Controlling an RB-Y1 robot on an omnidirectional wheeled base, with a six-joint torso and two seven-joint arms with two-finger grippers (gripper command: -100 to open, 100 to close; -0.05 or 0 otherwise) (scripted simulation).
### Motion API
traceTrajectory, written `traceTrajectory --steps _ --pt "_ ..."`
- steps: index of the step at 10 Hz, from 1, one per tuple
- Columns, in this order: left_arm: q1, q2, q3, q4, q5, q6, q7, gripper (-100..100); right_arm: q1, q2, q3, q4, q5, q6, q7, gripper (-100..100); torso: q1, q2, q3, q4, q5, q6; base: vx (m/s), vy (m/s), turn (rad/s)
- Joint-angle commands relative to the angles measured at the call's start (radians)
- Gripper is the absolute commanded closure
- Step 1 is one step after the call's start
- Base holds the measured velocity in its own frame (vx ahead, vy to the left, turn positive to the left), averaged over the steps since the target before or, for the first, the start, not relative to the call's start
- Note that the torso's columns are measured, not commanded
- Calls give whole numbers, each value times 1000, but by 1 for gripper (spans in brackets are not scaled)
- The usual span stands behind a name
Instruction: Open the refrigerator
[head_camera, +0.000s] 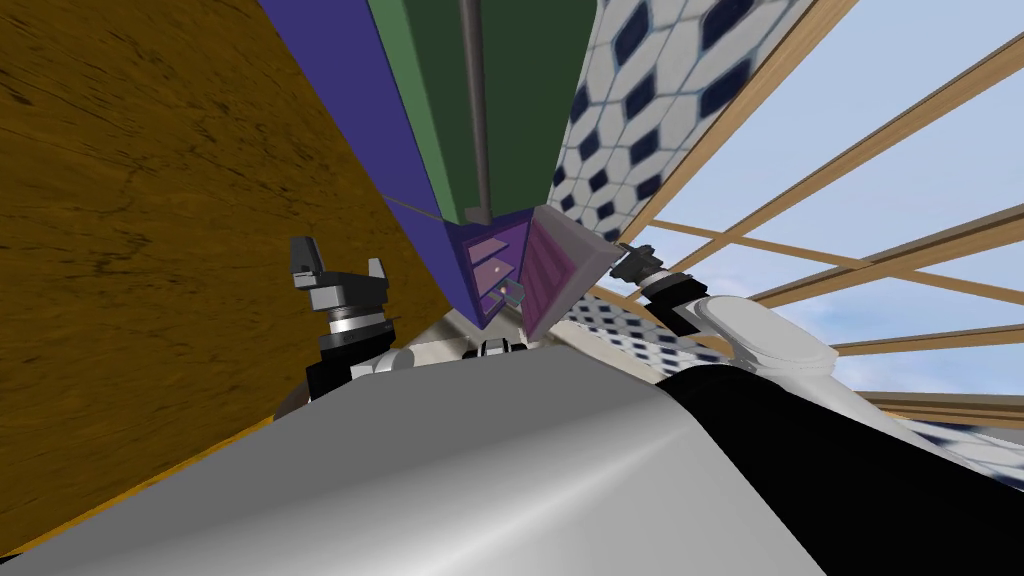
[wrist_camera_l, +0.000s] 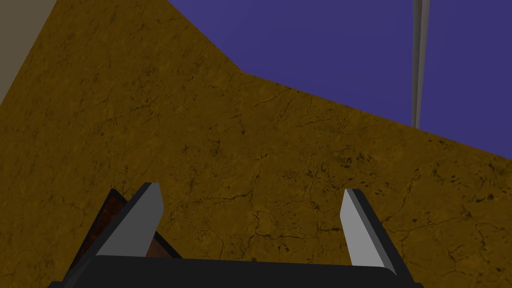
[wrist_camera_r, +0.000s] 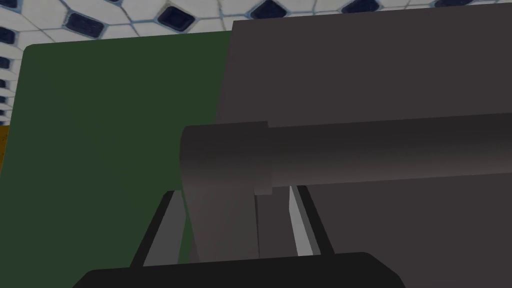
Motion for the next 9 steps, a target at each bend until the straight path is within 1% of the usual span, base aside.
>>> traceTrajectory --steps 1,3,5,7,9 --pt "0 0 0 0 0 0 0 0 -7 -4 5 -16 -3 -10 1 100 -5 3 1 2 1 -1 -28 -214 89" --pt "0 0 0 0 0 0 0 0 -13 -8 10 -31 -5 -20 1 100 -2 -1 -1 1 1 1 19 -242 46" --pt "0 0 0 0 0 0 0 0 -20 -12 16 -47 -8 -29 2 100 3 -4 -2 0 2 -2 38 -265 63" --pt "0 0 0 0 0 0 0 0 -26 -16 21 -63 -10 -39 3 100 8 -3 -3 -1 4 -4 -14 -244 82" --pt "0 0 0 0 0 0 0 0 -33 -20 26 -78 -13 -49 3 100 7 -1 -1 0 4 -2 -30 -232 87"
